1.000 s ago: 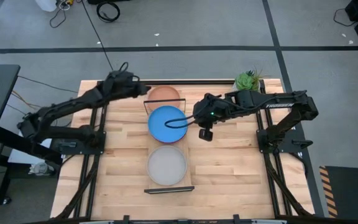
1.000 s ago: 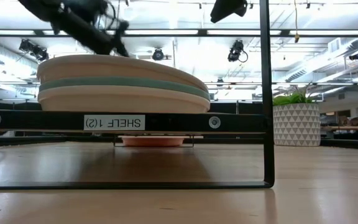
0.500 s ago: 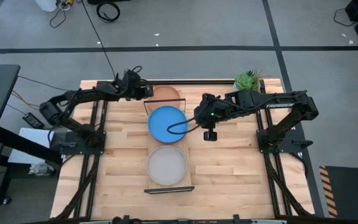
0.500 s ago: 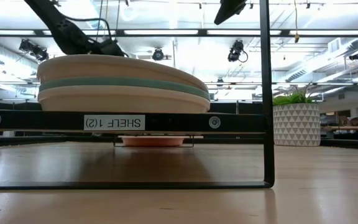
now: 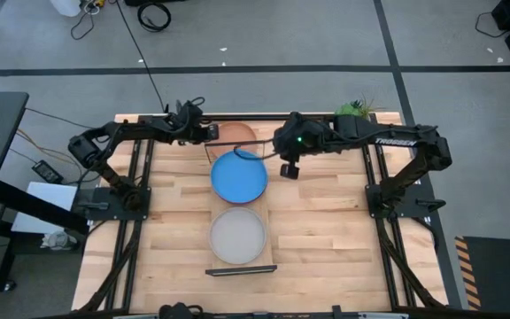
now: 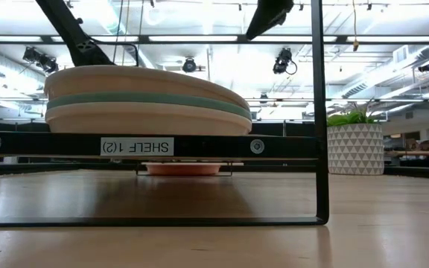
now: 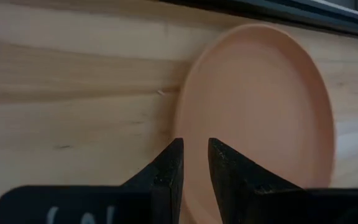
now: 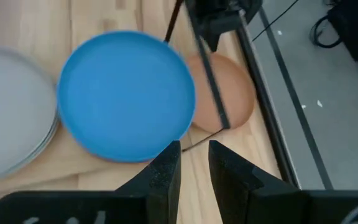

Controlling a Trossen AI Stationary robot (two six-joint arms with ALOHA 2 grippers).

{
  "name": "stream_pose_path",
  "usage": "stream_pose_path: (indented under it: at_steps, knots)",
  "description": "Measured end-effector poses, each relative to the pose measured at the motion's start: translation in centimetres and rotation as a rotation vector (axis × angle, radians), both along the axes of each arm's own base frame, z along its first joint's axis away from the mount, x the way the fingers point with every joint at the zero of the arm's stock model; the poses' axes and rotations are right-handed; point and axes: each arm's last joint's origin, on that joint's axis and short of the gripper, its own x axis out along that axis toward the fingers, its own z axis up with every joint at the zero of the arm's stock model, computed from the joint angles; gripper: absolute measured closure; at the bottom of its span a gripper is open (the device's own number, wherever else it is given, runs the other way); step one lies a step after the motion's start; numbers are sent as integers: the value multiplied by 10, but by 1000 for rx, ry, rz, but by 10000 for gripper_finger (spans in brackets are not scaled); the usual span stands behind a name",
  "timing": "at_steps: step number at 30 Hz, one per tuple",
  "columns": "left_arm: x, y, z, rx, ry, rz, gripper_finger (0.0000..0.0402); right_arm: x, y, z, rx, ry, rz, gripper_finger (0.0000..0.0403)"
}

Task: Place and stack plates onto a shelf
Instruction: Stack the brown plate on top of the gray plate on the shelf

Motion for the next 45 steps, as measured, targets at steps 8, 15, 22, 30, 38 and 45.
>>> stream_pose_path:
  at_steps: [8, 15, 22, 30, 38, 45]
  knots:
    - [4, -4, 0, 38, 41, 3, 322, 4, -13, 5, 31, -84, -10, 314]
    - [13, -13, -10, 64, 127, -43, 322, 5, -16, 7, 32, -110, -15, 314]
    - [15, -12, -26, 21, 156, -55, 324, 6, -15, 7, 50, -118, -6, 314]
    - [14, -11, -26, 10, 139, -85, 387, 6, -15, 7, 70, -126, -22, 314]
    - [2, 8, -7, 32, -25, 20, 387, 6, -15, 7, 67, -124, -18, 314]
    - [-24, 27, 43, 170, -232, 131, 387, 6, -15, 7, 65, -123, -16, 314]
